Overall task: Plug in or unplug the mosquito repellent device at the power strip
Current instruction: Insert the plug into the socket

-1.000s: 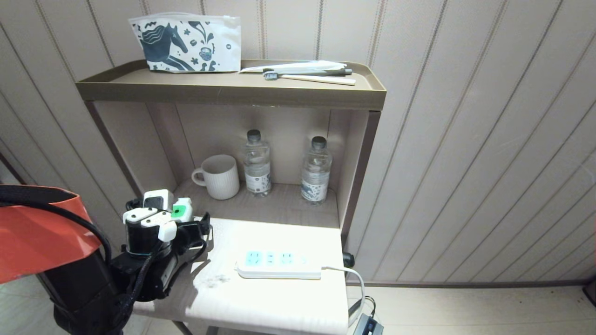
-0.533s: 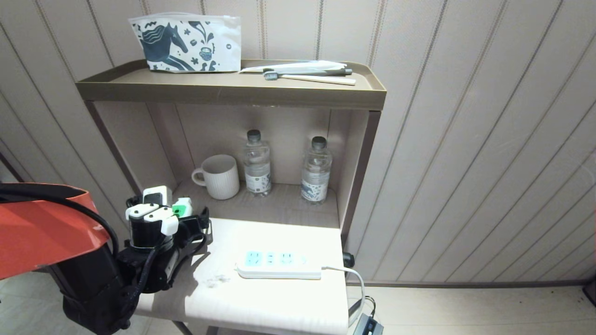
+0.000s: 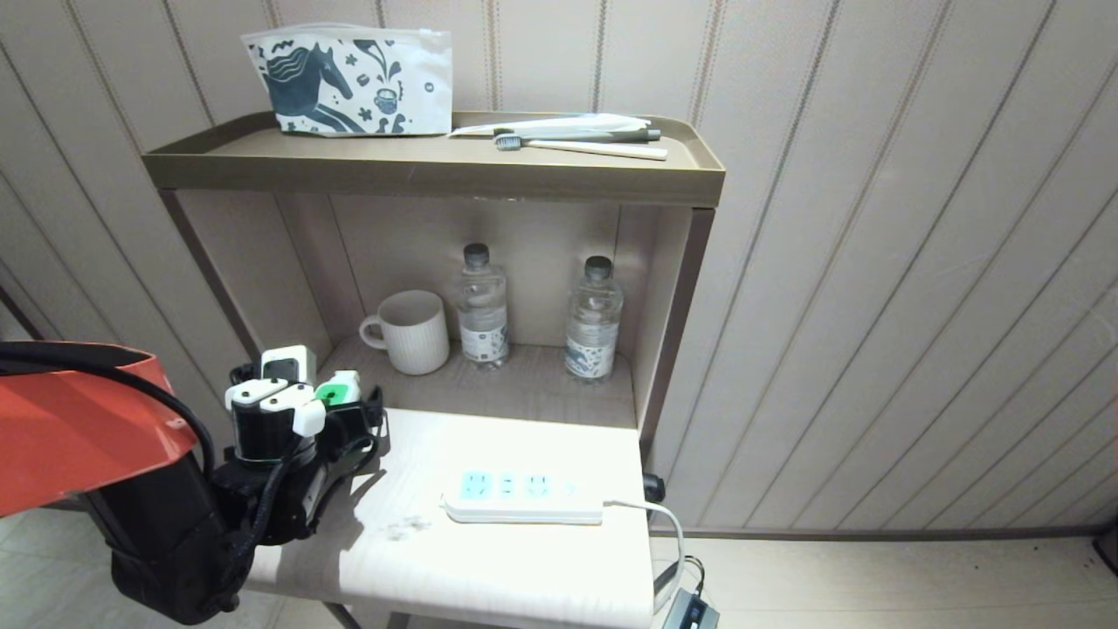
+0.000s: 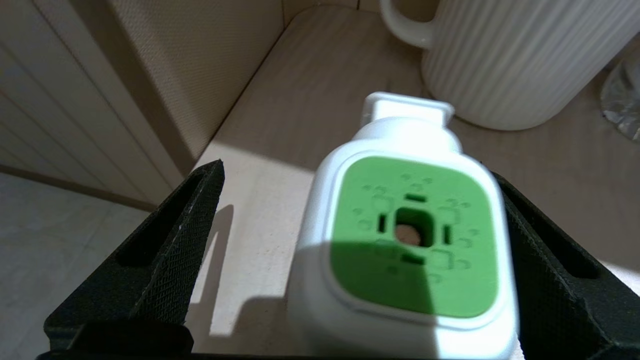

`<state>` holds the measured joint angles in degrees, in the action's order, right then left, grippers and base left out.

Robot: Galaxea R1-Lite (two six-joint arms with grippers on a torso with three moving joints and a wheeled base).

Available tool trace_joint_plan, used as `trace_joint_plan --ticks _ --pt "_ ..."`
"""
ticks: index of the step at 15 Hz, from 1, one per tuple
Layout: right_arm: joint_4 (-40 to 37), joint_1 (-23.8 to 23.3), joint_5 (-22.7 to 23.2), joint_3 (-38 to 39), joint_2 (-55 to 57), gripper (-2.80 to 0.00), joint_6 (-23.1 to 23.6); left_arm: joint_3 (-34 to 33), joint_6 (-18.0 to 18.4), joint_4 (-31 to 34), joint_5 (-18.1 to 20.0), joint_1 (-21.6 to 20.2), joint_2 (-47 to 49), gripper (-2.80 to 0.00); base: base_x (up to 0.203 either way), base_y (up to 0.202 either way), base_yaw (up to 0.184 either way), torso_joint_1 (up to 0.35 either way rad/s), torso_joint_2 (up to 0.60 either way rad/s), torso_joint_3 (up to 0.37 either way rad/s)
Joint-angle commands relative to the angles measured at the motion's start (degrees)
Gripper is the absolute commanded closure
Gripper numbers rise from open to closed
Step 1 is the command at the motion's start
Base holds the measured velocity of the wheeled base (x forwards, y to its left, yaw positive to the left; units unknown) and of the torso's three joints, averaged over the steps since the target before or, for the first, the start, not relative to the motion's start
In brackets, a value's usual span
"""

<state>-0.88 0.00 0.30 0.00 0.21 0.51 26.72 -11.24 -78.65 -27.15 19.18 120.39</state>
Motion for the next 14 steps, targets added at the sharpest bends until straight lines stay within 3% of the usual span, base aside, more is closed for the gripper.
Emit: trace_joint_plan --ticks 1,14 --pt "0.1 0.0 0.0 0.0 0.0 0.0 0.0 0.6 0.6 -0.4 -0.2 0.0 -0.2 -2.8 0.0 0.0 0.0 0.0 0.0 0.0" --pt "0.0 0.0 0.0 0.0 0.0 0.0 0.0 3.2 1.2 -0.4 -0.1 -0.3 0.8 -2.8 0.0 0.0 0.0 0.0 0.0 0.0"
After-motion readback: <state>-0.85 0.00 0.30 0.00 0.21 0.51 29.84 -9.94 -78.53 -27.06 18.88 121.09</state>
